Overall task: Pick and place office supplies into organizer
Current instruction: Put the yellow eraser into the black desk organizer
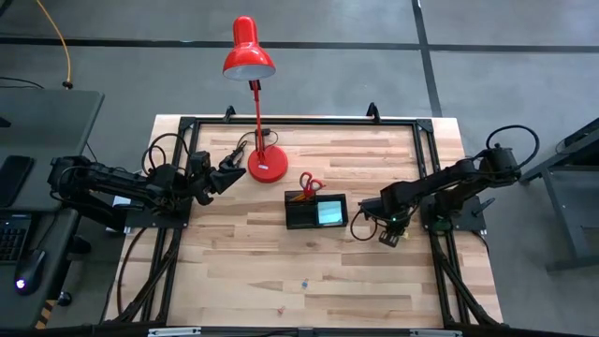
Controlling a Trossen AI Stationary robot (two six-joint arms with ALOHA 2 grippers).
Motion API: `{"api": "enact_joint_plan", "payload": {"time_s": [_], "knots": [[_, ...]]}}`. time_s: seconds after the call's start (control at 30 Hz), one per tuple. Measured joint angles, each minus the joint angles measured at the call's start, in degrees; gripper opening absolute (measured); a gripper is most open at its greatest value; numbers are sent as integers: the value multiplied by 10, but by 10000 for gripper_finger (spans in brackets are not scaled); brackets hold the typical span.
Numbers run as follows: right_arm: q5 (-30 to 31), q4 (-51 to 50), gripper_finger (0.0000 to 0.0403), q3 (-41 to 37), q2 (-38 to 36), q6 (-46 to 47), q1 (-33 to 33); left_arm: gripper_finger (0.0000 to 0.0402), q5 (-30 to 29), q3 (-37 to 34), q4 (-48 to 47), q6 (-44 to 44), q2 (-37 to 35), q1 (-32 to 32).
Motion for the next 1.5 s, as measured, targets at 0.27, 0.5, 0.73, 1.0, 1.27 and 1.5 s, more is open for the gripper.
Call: {"api": "enact_joint_plan", "payload": {"time_s": [0.27, 0.5, 0.73, 1.0, 1.27, 1.5], "knots": [[6, -14, 5, 11, 1, 13, 1, 88, 0, 0, -14, 0, 0, 0], [58, -33, 1, 68, 0, 0, 1, 88, 0, 0, -13, 0, 0, 0], [80, -101, 2, 144, 0, -28, 0, 88, 0, 0, -14, 2, 0, 0], [77, 20, 0, 173, -1, 144, 45, 88, 0, 0, -13, 2, 0, 0], [291, 151, 55, 178, -41, 464, 215, 88, 28, 0, -14, 4, 0, 0], [577, 140, 151, 194, -44, 721, 398, 88, 28, 0, -21, 7, 1, 0]]}}
